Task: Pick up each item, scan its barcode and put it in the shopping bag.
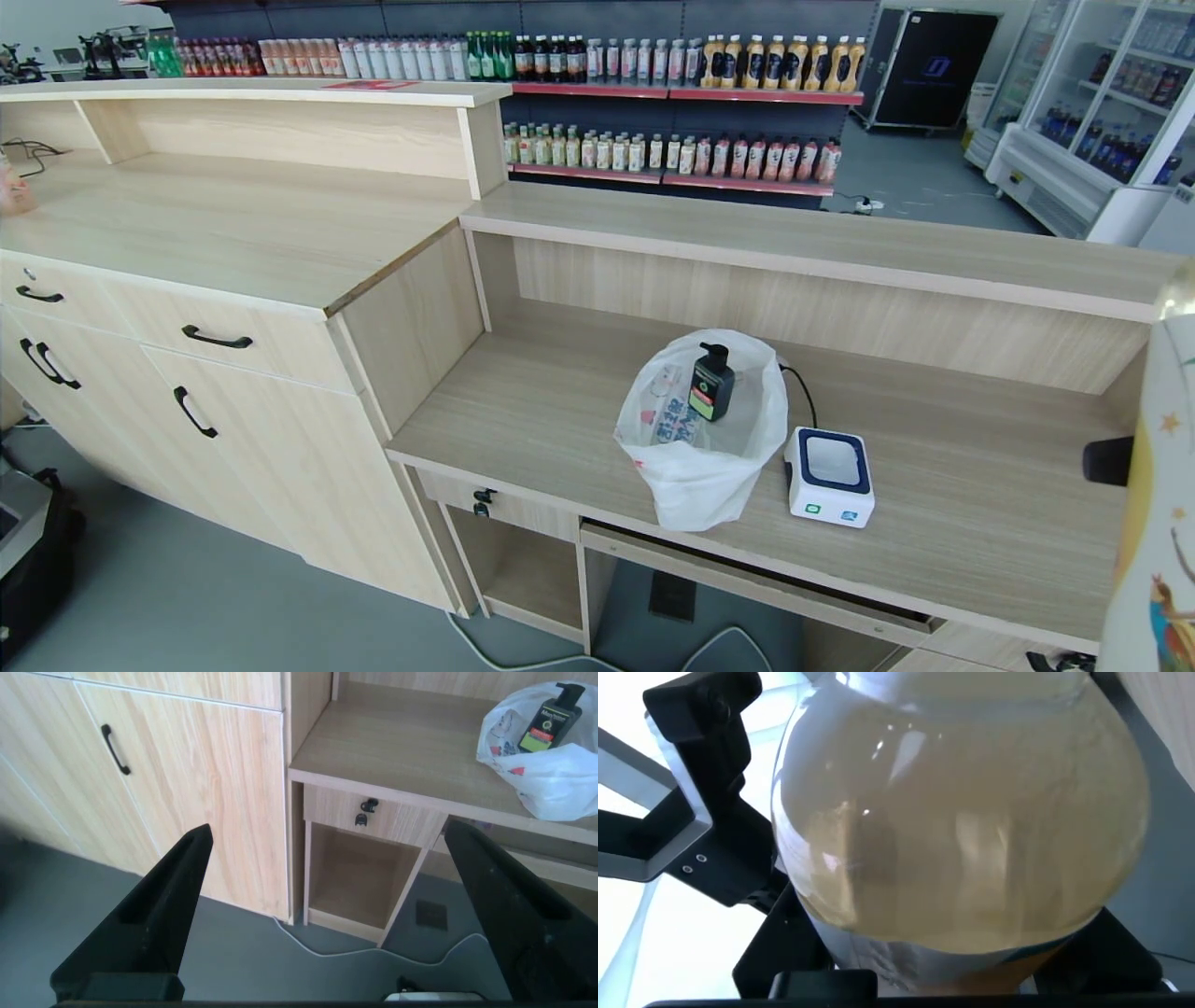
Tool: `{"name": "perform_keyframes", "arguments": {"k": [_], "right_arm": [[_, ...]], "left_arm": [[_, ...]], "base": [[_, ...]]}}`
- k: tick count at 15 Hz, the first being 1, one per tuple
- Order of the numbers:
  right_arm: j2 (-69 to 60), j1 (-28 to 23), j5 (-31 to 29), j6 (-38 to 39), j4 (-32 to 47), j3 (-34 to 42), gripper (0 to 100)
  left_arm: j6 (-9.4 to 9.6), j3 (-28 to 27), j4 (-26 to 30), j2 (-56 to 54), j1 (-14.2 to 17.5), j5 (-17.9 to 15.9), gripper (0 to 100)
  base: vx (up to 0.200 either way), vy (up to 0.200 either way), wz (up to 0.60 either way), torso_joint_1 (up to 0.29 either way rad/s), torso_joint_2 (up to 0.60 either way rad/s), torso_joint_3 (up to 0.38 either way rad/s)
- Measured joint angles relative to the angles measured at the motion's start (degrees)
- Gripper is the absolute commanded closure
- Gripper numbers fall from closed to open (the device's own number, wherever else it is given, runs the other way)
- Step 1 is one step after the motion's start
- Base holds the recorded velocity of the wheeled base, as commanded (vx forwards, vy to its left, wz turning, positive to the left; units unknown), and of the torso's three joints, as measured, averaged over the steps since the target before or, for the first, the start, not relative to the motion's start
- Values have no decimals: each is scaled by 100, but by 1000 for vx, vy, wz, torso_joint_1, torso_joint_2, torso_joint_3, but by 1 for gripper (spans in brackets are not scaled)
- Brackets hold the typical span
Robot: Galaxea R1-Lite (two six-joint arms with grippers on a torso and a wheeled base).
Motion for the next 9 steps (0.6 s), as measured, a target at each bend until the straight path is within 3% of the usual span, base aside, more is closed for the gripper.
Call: {"name": "perform_keyframes", "arguments": {"k": [7,9], "right_arm": [[135,30,-7,-200,7,-10,100],[246,11,-297,-901,2,-10,100]], "left_arm": [[0,0,0,0,0,0,0],[2,0,0,0,0,0,0]], "base": [[0,0,0,0,0,0],[0,0,0,0,0,0]]}}
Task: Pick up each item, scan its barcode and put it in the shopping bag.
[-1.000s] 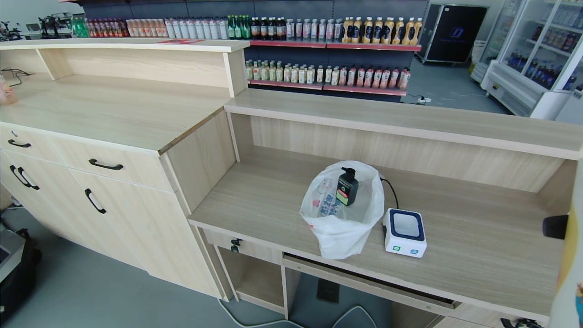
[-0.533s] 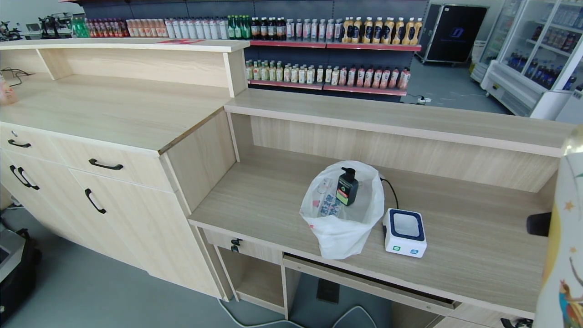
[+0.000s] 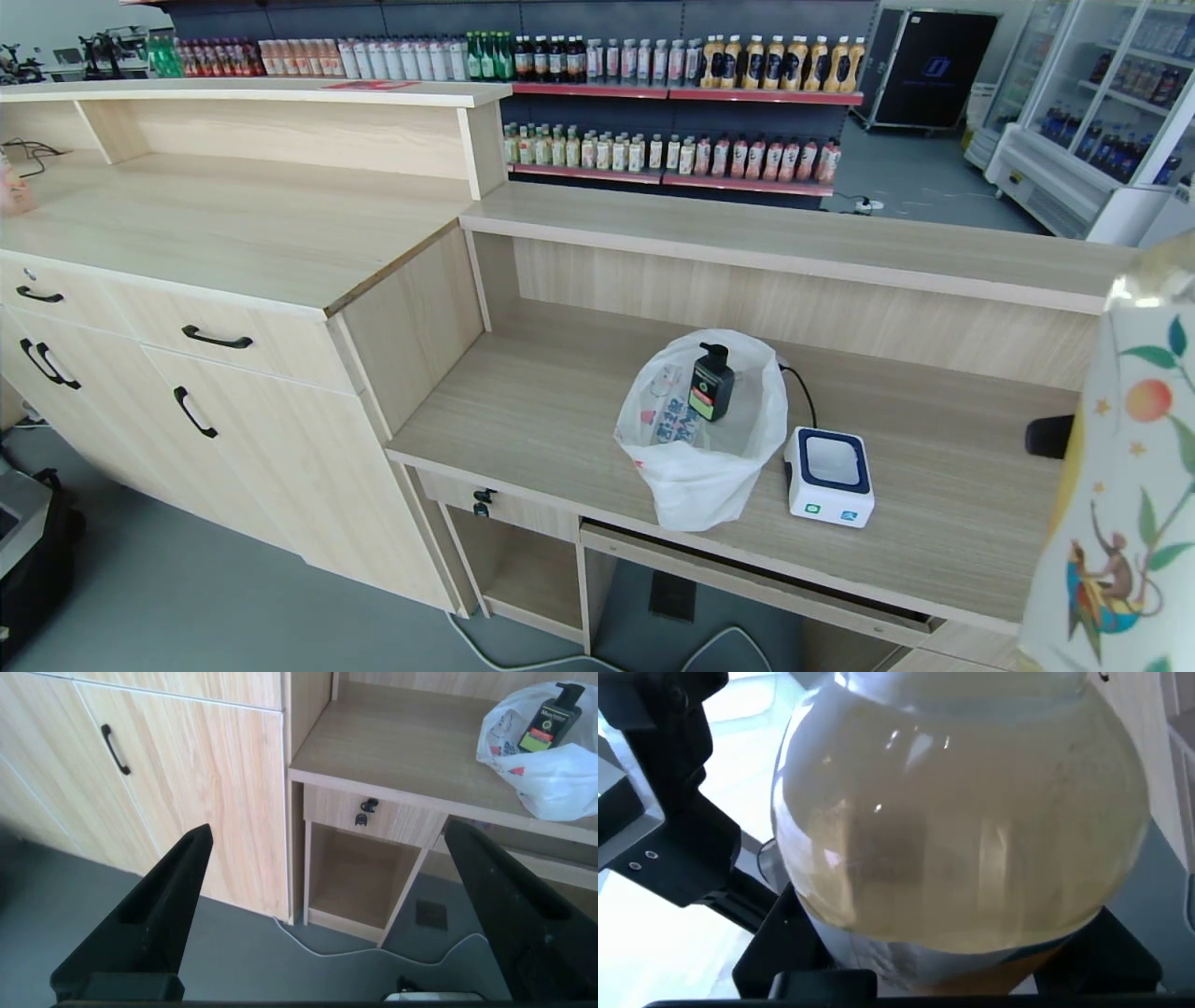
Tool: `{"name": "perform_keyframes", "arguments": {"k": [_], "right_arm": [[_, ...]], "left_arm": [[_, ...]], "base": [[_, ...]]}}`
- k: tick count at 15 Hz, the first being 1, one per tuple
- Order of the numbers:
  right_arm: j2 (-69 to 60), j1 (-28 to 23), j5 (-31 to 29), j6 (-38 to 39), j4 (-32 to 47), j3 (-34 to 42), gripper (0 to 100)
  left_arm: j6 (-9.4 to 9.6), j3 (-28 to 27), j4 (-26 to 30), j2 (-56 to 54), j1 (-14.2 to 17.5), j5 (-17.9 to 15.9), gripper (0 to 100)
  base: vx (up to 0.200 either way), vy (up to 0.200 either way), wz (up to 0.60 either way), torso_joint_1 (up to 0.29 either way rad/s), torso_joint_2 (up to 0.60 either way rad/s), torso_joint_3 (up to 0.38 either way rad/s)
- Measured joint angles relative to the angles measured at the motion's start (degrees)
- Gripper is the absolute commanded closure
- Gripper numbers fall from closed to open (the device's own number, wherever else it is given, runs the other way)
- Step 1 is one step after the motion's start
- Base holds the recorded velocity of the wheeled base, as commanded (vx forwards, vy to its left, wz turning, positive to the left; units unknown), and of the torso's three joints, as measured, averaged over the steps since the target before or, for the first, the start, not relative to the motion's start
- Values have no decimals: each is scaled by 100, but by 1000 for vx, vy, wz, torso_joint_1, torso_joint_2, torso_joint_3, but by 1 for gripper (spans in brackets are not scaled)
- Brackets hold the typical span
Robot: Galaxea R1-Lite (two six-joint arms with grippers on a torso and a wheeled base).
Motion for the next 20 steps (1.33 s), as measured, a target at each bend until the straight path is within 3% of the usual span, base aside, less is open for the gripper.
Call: {"name": "perform_keyframes", "arguments": {"k": [2,4,7,9,12,16,20], "right_arm": [[241,-100,-542,-1158,0,0,100],[708,-485,-1076,-3210,-115,16,100],[1634,-1648,-1588,-6129,-695,88,100],[2300,-2411,-1727,-7244,-1476,115,100],[3109,-3001,-1765,-7865,-2987,129,100],[4057,-3194,-1747,-8213,-4393,138,100],[4857,-3113,-1738,-8481,-5015,127,100]], "left_arm": [[-2,0,0,0,0,0,0],[-2,0,-2,0,0,0,0],[-2,0,0,0,0,0,0],[-2,0,-2,0,0,0,0],[-2,0,0,0,0,0,0],[0,0,0,0,0,0,0],[-2,0,0,0,0,0,0]], "base": [[0,0,0,0,0,0],[0,0,0,0,0,0],[0,0,0,0,0,0],[0,0,0,0,0,0],[0,0,0,0,0,0],[0,0,0,0,0,0],[0,0,0,0,0,0]]}}
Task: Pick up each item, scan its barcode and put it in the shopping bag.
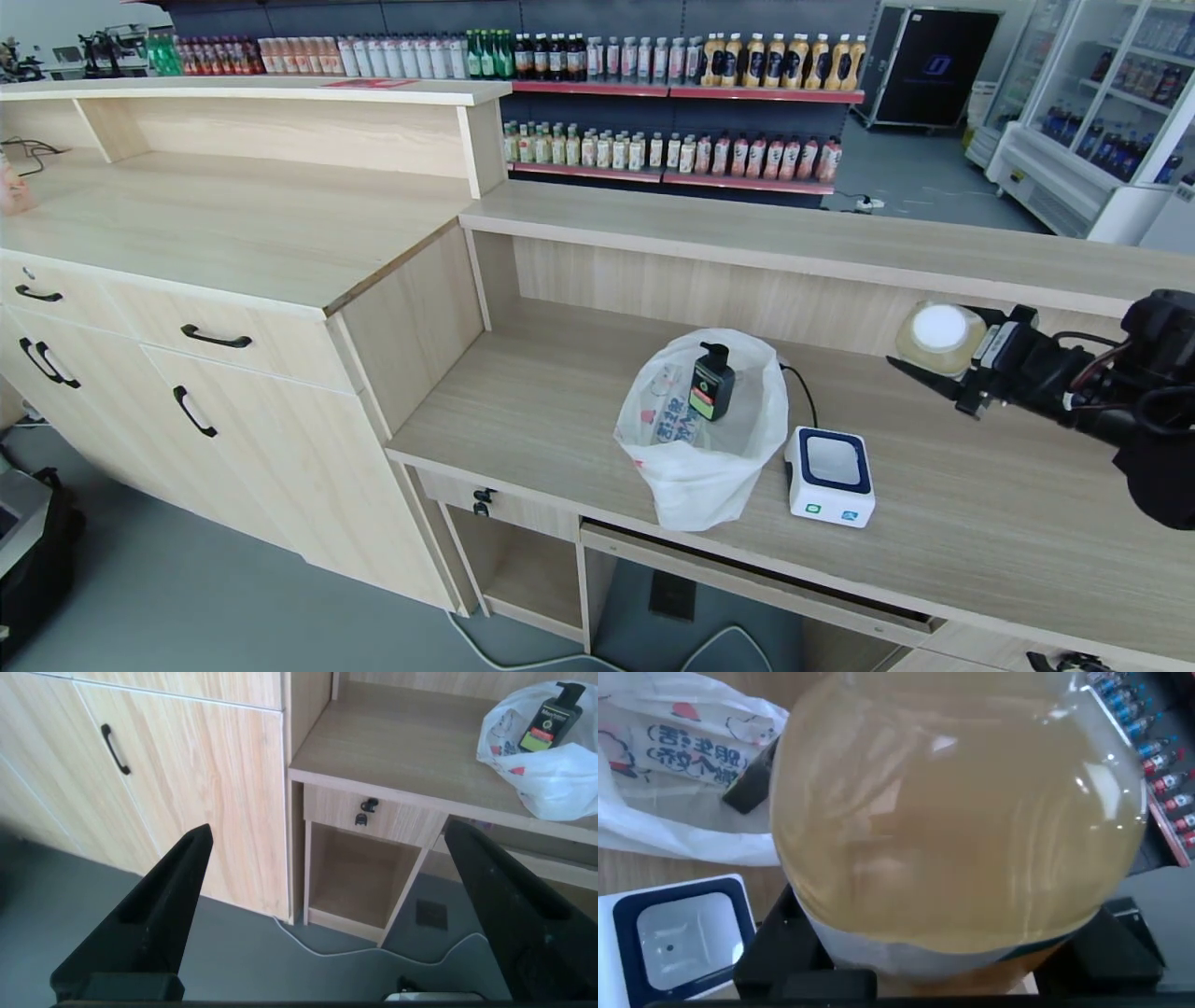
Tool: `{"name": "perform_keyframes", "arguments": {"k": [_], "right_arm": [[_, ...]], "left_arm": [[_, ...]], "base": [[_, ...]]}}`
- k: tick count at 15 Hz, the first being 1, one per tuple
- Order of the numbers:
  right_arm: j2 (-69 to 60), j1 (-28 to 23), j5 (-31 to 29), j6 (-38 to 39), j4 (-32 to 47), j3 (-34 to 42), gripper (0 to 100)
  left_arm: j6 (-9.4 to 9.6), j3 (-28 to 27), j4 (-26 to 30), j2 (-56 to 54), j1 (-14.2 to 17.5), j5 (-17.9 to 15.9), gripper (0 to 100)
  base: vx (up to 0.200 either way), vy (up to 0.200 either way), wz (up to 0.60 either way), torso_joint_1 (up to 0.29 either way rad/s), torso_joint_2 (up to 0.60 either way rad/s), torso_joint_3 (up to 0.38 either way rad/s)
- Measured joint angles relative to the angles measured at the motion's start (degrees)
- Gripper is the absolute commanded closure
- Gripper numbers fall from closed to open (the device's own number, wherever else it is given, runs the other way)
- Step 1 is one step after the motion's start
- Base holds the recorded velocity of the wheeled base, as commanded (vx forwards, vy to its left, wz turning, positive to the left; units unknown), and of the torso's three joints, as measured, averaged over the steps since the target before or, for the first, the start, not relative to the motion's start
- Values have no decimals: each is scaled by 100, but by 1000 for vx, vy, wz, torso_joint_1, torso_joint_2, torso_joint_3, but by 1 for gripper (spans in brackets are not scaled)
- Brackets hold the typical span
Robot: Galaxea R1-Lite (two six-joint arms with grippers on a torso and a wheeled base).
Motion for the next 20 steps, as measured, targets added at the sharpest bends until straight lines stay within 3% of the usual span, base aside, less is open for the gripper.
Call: {"name": "perform_keyframes", "arguments": {"k": [7,20], "right_arm": [[875,74,622,-780,-323,77,100],[2166,407,844,-1079,-1106,-171,100]], "left_arm": [[2,0,0,0,0,0,0],[2,0,0,0,0,0,0]], "base": [[0,0,0,0,0,0],[0,0,0,0,0,0]]}}
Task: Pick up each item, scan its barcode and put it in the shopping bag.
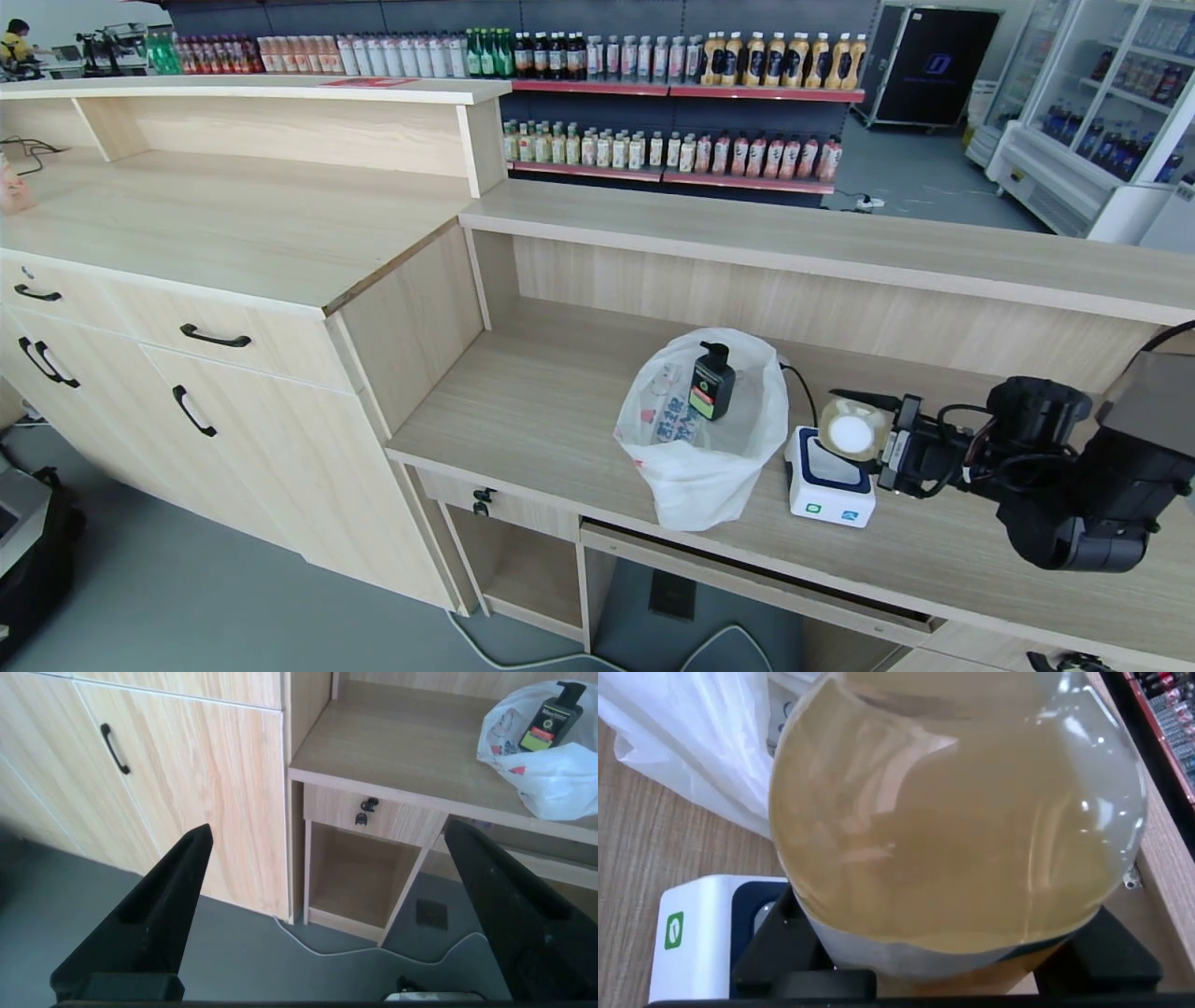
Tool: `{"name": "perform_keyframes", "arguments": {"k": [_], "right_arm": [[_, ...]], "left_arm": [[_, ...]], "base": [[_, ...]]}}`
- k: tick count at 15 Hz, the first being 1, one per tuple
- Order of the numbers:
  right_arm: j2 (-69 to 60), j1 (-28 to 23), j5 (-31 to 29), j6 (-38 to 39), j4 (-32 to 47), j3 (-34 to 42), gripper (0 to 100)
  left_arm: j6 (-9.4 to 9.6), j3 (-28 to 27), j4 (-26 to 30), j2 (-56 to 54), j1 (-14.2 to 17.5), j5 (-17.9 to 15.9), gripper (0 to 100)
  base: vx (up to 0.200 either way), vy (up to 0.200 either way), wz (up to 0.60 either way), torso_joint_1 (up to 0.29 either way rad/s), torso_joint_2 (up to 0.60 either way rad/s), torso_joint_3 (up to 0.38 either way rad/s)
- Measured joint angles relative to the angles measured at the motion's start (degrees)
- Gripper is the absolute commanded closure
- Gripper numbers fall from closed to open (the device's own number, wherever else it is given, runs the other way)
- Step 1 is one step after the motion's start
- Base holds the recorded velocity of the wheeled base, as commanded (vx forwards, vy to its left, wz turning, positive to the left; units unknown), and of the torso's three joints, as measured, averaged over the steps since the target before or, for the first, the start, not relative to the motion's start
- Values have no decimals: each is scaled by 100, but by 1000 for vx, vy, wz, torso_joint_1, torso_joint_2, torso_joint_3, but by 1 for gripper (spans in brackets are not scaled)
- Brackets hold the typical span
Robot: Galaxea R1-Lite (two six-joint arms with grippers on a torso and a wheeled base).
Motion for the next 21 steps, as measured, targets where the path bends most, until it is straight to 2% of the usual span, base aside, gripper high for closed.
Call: {"name": "perform_keyframes", "arguments": {"k": [3,21], "right_arm": [[162,127,40,-2,-5,-229,100],[369,265,33,6,2,-318,100]], "left_arm": [[-2,0,0,0,0,0,0],[-2,0,0,0,0,0,0]], "base": [[0,0,0,0,0,0],[0,0,0,0,0,0]]}}
